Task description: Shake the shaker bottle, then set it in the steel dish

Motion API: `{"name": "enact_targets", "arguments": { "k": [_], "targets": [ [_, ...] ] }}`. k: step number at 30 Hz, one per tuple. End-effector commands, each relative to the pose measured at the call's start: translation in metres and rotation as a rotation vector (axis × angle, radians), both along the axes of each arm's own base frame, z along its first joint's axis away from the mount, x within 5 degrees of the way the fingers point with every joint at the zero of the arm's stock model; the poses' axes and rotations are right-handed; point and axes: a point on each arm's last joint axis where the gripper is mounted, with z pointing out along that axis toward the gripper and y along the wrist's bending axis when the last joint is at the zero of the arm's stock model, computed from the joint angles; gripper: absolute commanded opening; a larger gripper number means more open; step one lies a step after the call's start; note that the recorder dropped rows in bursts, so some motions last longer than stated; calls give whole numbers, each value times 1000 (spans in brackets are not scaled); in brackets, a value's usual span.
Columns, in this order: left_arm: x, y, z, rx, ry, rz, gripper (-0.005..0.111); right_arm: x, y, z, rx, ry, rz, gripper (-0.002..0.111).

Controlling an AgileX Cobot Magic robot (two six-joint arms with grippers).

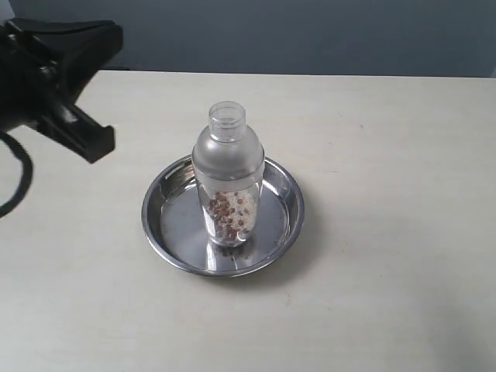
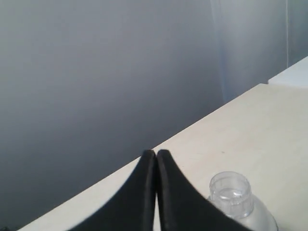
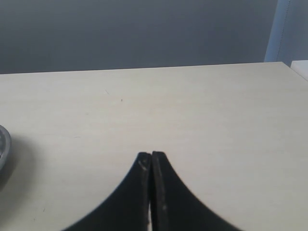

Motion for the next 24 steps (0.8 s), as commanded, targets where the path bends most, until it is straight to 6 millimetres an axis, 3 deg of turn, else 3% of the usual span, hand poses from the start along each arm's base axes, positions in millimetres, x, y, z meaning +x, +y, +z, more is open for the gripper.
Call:
{"name": "enact_targets", "arguments": {
  "k": [1, 6, 10, 17, 24],
  "targets": [
    [-25, 19, 11, -50, 37, 61, 1, 0, 0, 1, -4, -15, 3, -1],
    [-45, 34, 17, 19, 13, 106, 1, 0, 0, 1, -4, -15, 3, -1],
    [-60, 43, 7, 65, 44, 137, 1, 0, 0, 1, -4, -15, 3, -1],
    [-92, 65, -47, -55, 78, 256, 1, 0, 0, 1, -4, -15, 3, -1],
    [-109, 75, -96, -118, 136, 352, 1, 0, 0, 1, -4, -15, 3, -1]
  ]
}}
